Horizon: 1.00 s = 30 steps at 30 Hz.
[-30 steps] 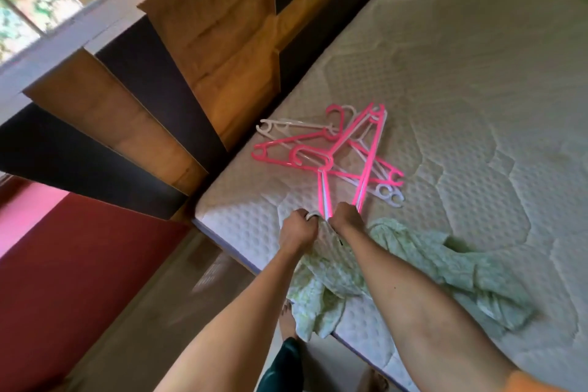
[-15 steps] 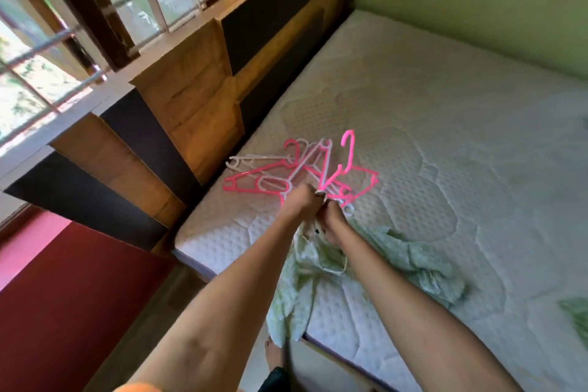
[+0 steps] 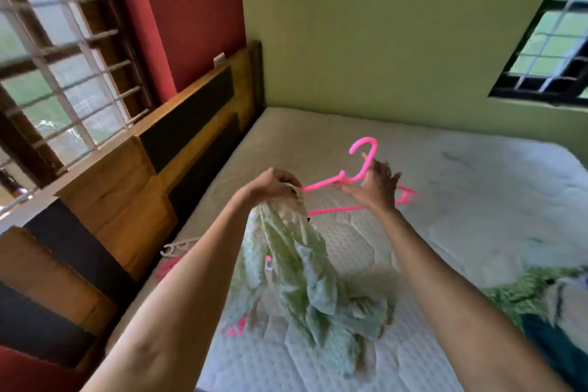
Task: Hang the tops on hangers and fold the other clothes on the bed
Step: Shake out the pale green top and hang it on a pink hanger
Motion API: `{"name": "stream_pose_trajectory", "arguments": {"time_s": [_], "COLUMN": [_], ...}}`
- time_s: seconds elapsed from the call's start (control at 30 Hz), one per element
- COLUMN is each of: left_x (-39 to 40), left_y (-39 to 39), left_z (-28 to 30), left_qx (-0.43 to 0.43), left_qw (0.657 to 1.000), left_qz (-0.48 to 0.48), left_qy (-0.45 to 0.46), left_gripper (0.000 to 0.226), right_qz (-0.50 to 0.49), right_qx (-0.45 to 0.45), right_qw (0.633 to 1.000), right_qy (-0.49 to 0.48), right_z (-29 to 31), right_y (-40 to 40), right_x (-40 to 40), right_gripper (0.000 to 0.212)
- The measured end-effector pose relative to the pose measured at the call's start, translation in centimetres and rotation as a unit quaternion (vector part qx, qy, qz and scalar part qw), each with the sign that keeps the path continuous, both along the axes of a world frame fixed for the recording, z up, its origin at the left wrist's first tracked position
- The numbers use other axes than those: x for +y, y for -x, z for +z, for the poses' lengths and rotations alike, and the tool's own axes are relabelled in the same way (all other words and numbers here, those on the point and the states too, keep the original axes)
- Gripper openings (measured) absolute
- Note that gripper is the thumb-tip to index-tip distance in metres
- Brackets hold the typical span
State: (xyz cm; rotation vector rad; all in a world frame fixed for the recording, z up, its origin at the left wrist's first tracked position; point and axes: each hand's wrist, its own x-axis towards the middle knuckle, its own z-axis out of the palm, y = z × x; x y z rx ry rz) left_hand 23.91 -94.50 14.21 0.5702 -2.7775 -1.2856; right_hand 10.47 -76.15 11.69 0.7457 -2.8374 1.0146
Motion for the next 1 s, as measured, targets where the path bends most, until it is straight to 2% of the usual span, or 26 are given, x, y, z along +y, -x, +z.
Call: {"name": "stream_pose_trajectory", "arguments": {"time_s": [0.07, 0.1, 0.17, 0.23, 0.3, 0.37, 0.4, 0.43, 0.47, 0.5, 0.53, 0.6, 0.67, 0.7, 0.8, 0.87, 1.0], "left_x": [1.0, 1.3, 1.6, 2.0, 2.0, 0.9, 0.1, -0.1, -0.6, -1.2, -1.7, -2.1, -2.3, -2.2, -0.7, 0.2, 0.4], "left_y": [0.8, 1.2, 2.3, 2.8, 3.1, 3.4, 3.6, 3.3, 3.1, 2.9, 2.9, 2.8, 3.4, 3.5, 3.5, 3.7, 3.6], "left_z": [2.0, 2.6, 4.0, 5.4, 6.5, 6.9, 7.2, 7.6, 8.1, 8.4, 8.6, 9.1, 9.6, 9.9, 11.5, 12.0, 13.0], "left_qx": [0.001, 0.009, 0.060, 0.119, 0.141, 0.141, 0.149, 0.160, 0.172, 0.175, 0.162, 0.084, 0.047, 0.051, 0.068, 0.059, 0.077], "left_qw": [1.000, 1.000, 0.990, 0.961, 0.936, 0.920, 0.906, 0.881, 0.856, 0.850, 0.865, 0.918, 0.951, 0.962, 0.973, 0.965, 0.945], "left_qz": [0.007, 0.027, 0.109, 0.212, 0.300, 0.364, 0.385, 0.385, 0.377, 0.362, 0.349, 0.313, 0.279, 0.262, 0.193, 0.160, 0.169], "left_qy": [0.002, 0.013, 0.073, 0.134, 0.116, 0.010, -0.096, -0.222, -0.310, -0.341, -0.322, -0.230, -0.126, -0.062, 0.105, 0.198, 0.269], "left_gripper": [0.020, 0.017, 0.015, 0.019, 0.019, 0.015, 0.013, 0.012, 0.013, 0.009, 0.012, 0.020, 0.008, 0.011, 0.024, 0.027, 0.018], "right_qz": [0.053, 0.058, 0.025, -0.053, -0.114, -0.117, -0.104, -0.090, -0.078, -0.074, -0.075, -0.081, -0.090, -0.095, -0.097, -0.094, -0.095], "right_qx": [-0.051, -0.060, -0.051, -0.033, -0.061, -0.101, -0.107, -0.111, -0.110, -0.105, -0.098, -0.075, -0.042, -0.025, 0.014, 0.034, 0.057], "right_qw": [0.997, 0.997, 0.998, 0.997, 0.985, 0.969, 0.967, 0.968, 0.971, 0.975, 0.978, 0.984, 0.987, 0.988, 0.986, 0.985, 0.982], "right_qy": [-0.011, -0.005, 0.024, 0.052, 0.118, 0.191, 0.206, 0.205, 0.195, 0.181, 0.167, 0.143, 0.123, 0.122, 0.136, 0.138, 0.150], "right_z": [2.8, 3.8, 5.3, 6.1, 6.4, 6.3, 6.4, 6.2, 6.2, 6.0, 5.9, 5.8, 6.0, 6.2, 7.2, 7.8, 8.8], "right_y": [0.7, 0.8, 0.9, 1.2, 1.4, 1.8, 1.8, 1.7, 1.5, 1.3, 1.1, 0.8, 0.5, 0.2, -0.7, -1.1, -1.1], "right_x": [1.2, 1.7, 2.5, 3.1, 3.9, 4.9, 5.3, 5.8, 6.1, 6.3, 6.4, 6.6, 6.4, 6.3, 5.3, 4.5, 3.8], "right_gripper": [0.056, 0.051, 0.053, 0.057, 0.061, 0.059, 0.061, 0.062, 0.061, 0.060, 0.059, 0.057, 0.060, 0.063, 0.065, 0.064, 0.065]}}
